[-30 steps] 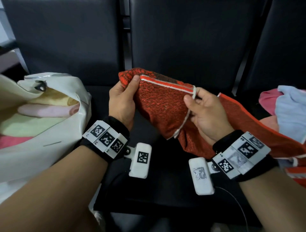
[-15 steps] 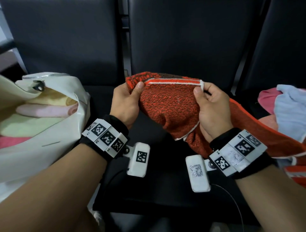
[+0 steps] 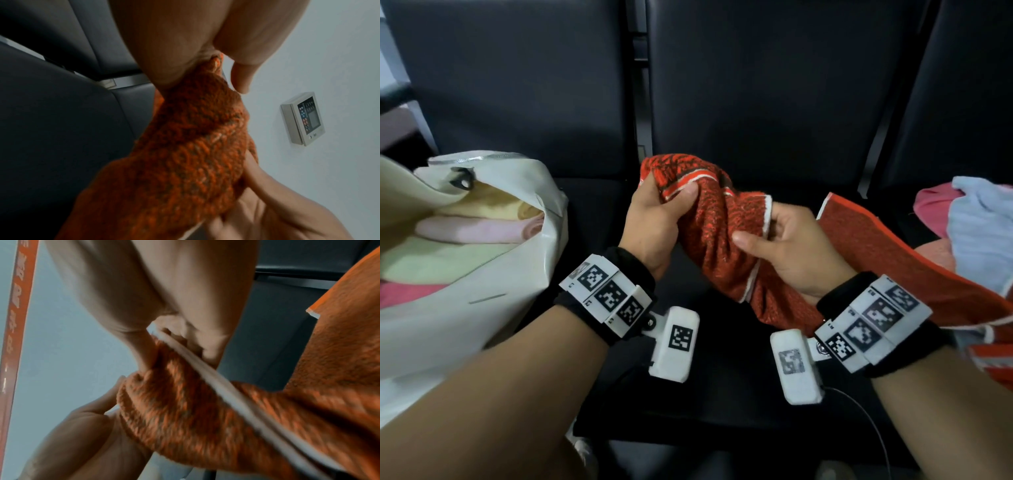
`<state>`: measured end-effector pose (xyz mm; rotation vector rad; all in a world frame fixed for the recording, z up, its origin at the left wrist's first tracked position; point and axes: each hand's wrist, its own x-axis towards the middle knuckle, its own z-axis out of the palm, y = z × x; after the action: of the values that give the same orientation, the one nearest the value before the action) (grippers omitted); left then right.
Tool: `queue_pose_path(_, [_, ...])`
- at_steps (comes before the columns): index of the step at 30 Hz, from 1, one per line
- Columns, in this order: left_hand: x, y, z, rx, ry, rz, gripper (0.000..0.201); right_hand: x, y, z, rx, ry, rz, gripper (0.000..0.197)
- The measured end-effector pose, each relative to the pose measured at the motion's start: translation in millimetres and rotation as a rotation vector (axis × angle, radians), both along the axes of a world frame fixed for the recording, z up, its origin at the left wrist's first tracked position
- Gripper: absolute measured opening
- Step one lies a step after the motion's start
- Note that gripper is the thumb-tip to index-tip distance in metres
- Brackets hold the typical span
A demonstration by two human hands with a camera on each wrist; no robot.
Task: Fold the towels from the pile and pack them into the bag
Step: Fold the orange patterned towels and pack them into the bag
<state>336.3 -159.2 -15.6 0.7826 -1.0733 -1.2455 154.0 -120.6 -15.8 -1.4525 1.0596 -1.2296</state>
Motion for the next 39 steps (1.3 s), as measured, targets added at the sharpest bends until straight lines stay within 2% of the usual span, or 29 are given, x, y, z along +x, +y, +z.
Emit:
queue_pose_path(4, [-2.3,1.0,0.1,0.029,-0.032,-0.023,0.050,-0.1,-6.4,1.7,-0.080,-0.096,-0.173,0.019])
queue_pose_path(7, [-3.0,1.6,1.0,0.068,0.000,-0.043,0.047,-3.7,-7.9,5.1,-0.116,-0.139,-0.259,0.021])
queue_pose_path(12, [-2.7,-2.1,4.1,0.108,0.134,0.017,0.020,-4.8,-8.5,7.3,-0.156,-0.143,-0.308,0.018])
queue_pose_path(17, [-1.5,-2.2,6.0,0.002,0.132,0.063,0.036,-3.4,-7.6,11.0,-0.219,-0.145,-0.300,0.028])
queue_pose_path(21, [0.7,-1.2,7.7,-0.014,0.092,0.025,0.026,-2.5,-6.1,12.8,-0.188,-0.169,-0.268,0.024])
queue_pose_path(23, [0.9,-0.6,6.6,0.019,0.075,0.020,0.023,-2.2,-4.8,12.0,-0.143,-0.192,-0.254,0.020])
queue_pose_path(26, [-3.6,3.7,9.1,0.138,0.106,-0.005,0.040,-2.8,-4.2,11.3,-0.126,-0.215,-0.275,0.020])
queue_pose_path(28, [-7.5,6.4,11.4,0.230,0.034,-0.065,0.051,-3.3,-4.5,12.4,-0.132,-0.249,-0.297,0.020])
queue_pose_path(31, [-10.2,10.4,9.1,0.319,-0.155,-0.169,0.047,-6.0,-6.8,13.4,-0.171,-0.295,-0.340,0.017])
queue_pose_path(34, [-9.9,11.0,8.1,0.324,-0.098,-0.176,0.044,-9.6,-7.8,15.2,-0.209,-0.316,-0.302,0.016])
queue_pose_path(39, [-7.4,5.6,13.4,0.211,0.083,-0.109,0.031,-11.1,-3.3,14.9,-0.191,-0.267,-0.098,0.051])
